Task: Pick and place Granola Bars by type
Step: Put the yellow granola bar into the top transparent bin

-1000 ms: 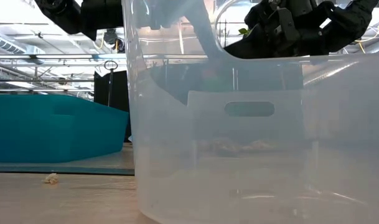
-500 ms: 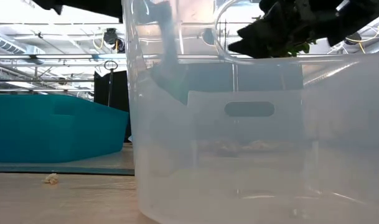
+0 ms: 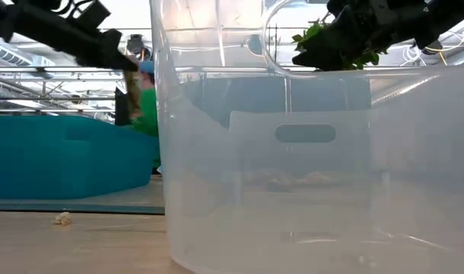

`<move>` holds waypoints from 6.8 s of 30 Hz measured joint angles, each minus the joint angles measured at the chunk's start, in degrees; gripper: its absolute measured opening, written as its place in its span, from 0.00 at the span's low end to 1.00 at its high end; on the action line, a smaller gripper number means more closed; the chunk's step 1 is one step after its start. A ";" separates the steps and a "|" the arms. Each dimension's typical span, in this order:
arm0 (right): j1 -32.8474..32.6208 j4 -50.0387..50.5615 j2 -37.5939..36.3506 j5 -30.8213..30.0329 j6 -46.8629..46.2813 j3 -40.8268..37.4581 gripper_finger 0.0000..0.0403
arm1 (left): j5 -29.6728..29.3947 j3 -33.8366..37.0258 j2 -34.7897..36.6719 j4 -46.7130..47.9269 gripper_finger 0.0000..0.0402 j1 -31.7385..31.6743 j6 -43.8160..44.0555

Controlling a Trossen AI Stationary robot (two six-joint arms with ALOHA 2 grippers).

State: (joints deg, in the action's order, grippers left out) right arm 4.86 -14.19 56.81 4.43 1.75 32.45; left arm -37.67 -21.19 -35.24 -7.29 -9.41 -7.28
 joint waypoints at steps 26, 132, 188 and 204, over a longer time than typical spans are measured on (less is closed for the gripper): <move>1.60 -2.95 -14.11 -4.08 3.79 -11.54 0.57 | -7.39 -2.54 7.05 26.36 0.00 -10.15 17.64; -40.16 29.00 14.93 -1.16 -51.20 0.81 0.46 | 46.64 -2.60 -25.82 -26.95 0.36 13.99 -3.11; -23.58 4.20 2.01 -19.91 3.53 0.72 0.00 | 43.83 -2.56 -25.82 -27.17 0.36 14.01 -7.32; -0.27 -32.47 18.20 22.32 10.72 0.72 0.00 | 40.36 -2.51 -28.30 -35.99 0.36 12.21 -8.39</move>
State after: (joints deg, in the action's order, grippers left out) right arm 4.59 -46.66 75.01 26.75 12.47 33.17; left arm 2.69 -23.70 -63.53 -43.27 2.79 -15.67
